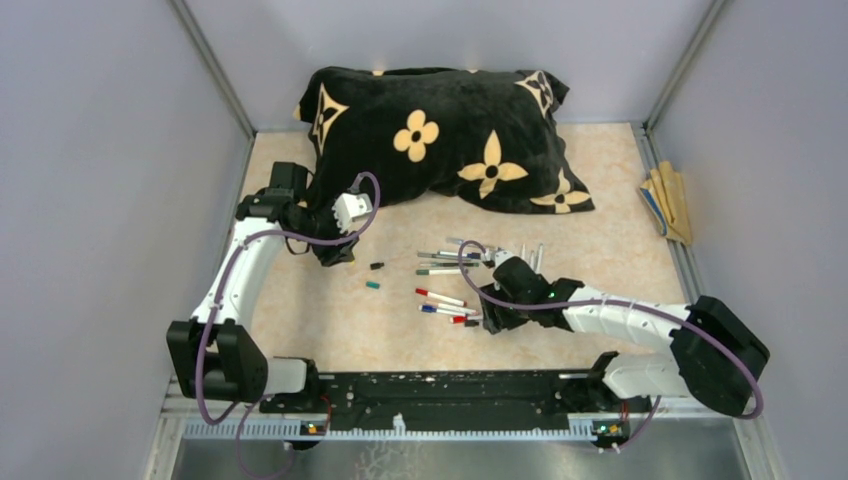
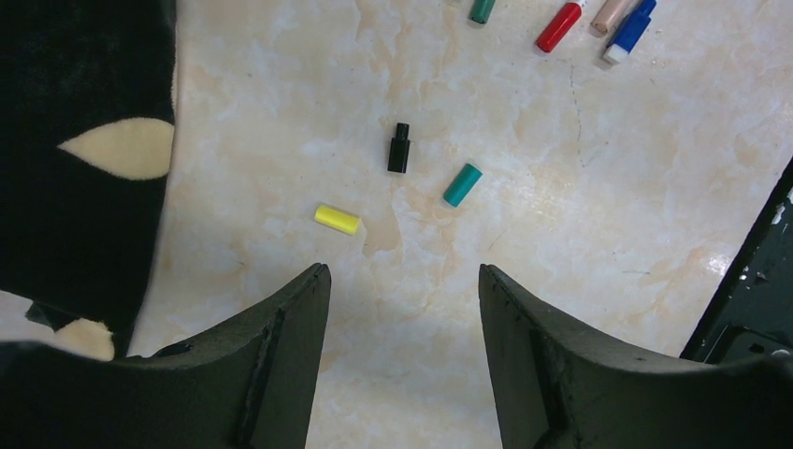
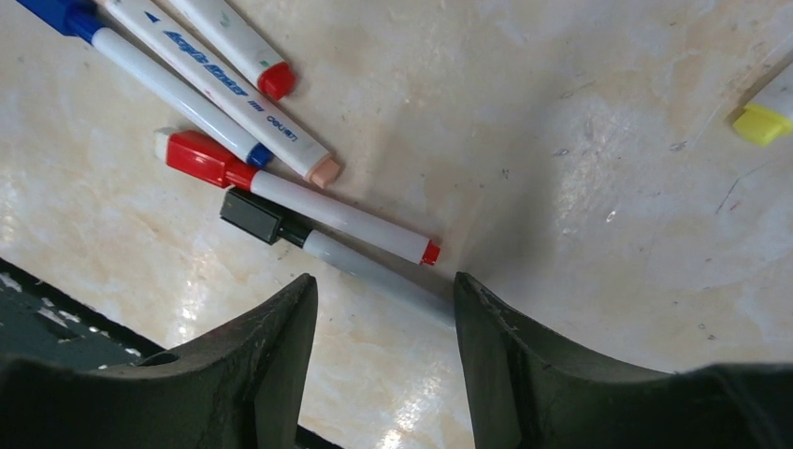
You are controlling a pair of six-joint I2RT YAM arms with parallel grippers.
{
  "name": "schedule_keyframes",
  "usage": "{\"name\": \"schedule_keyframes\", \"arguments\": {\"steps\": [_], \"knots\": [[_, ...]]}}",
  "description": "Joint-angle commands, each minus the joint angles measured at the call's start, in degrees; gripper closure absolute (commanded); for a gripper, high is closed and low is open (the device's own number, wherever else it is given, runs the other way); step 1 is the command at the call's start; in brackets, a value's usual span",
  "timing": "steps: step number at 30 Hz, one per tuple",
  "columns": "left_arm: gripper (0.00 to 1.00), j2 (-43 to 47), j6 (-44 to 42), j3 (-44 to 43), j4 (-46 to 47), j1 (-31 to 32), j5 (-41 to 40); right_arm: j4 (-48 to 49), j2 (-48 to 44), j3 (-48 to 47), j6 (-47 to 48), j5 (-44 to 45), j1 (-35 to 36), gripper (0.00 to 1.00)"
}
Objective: Open the pen caps
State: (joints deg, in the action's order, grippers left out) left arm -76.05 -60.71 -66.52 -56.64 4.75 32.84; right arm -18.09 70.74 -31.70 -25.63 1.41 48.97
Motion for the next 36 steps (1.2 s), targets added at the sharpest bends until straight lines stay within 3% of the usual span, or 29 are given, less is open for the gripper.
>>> {"name": "schedule_keyframes", "arguments": {"steps": [1, 12, 28, 32, 36], "knots": [[0.34, 0.90, -1.07, 0.36, -1.08, -0.27, 1.42, 4.22, 0.41, 2.07, -0.55, -1.21, -0.25, 0.45], [0.34, 0.34, -1.27, -1.42, -1.79, -0.27, 1.63, 4.83, -3.35, 6.41, -6.62, 1.71, 7.43, 0.61], [0.34, 0.07, -2.01, -2.47, -3.92, -0.27, 2.32, 2.23, 2.23, 3.92, -9.87, 11.51, 17.37, 0.86], [0.34, 0.40, -3.72, -1.69, -5.79, -0.27, 4.86, 4.07, 2.09, 4.37, -10.92, 10.13, 17.74, 1.00], [0.35, 1.90, -7.91, 3.08, -7.60, -0.19, 11.19, 4.81, -1.83, 2.83, -11.04, 8.03, 17.73, 1.00]]}}
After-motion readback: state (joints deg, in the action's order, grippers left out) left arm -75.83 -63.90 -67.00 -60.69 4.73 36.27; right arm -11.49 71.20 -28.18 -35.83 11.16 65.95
